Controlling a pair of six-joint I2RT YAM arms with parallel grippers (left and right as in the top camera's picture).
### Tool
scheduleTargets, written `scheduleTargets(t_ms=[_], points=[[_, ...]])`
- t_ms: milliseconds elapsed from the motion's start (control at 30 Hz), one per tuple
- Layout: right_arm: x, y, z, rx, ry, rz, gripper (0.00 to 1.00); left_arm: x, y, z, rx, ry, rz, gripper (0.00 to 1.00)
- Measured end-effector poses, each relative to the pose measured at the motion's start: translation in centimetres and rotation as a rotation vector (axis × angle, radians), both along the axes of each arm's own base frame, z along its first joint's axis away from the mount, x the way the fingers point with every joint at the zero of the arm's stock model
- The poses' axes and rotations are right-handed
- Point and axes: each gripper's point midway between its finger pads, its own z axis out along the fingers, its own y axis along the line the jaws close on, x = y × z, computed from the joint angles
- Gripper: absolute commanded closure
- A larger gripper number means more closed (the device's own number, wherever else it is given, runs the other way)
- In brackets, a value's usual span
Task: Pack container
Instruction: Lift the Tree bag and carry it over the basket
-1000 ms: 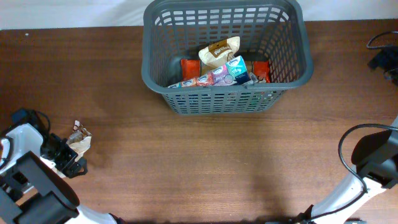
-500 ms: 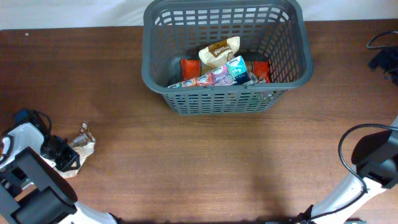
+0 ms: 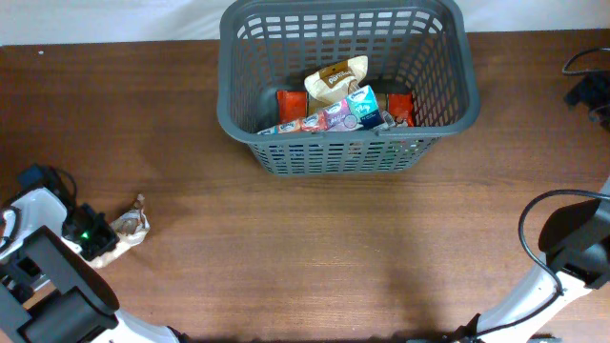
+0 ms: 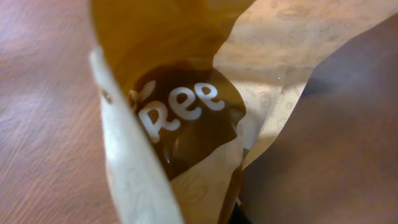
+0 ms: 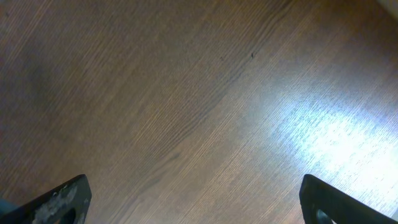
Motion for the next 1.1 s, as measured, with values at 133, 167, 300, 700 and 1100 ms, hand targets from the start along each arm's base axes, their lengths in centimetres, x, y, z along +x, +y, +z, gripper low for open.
scheduleTargets(t_ms=[133,167,300,700,1100], points=[[0.0,0.0,0.0,0.000,0.000,0.000,0.01,5.0,1.5,0.9,0.060,-0.204,-0.301,0.99],[0.0,0.0,0.0,0.000,0.000,-0.001,0.01,6.6,1.9,1.5,0.086,-0.268,-0.391,0.98],[0.0,0.0,0.0,0.000,0.000,0.000,0.01,13.5,3.1,7.2,0.283,-0.562,-0.756,0.99],[0.0,0.0,0.0,0.000,0.000,0.000,0.01,16.1,-10.0,47.8,1.604,-1.479,-1.594,0.99],[0.0,0.0,0.0,0.000,0.000,0.000,0.01,11.8,-29.0,51.6,-1.589,1.868,1.729,0.98]])
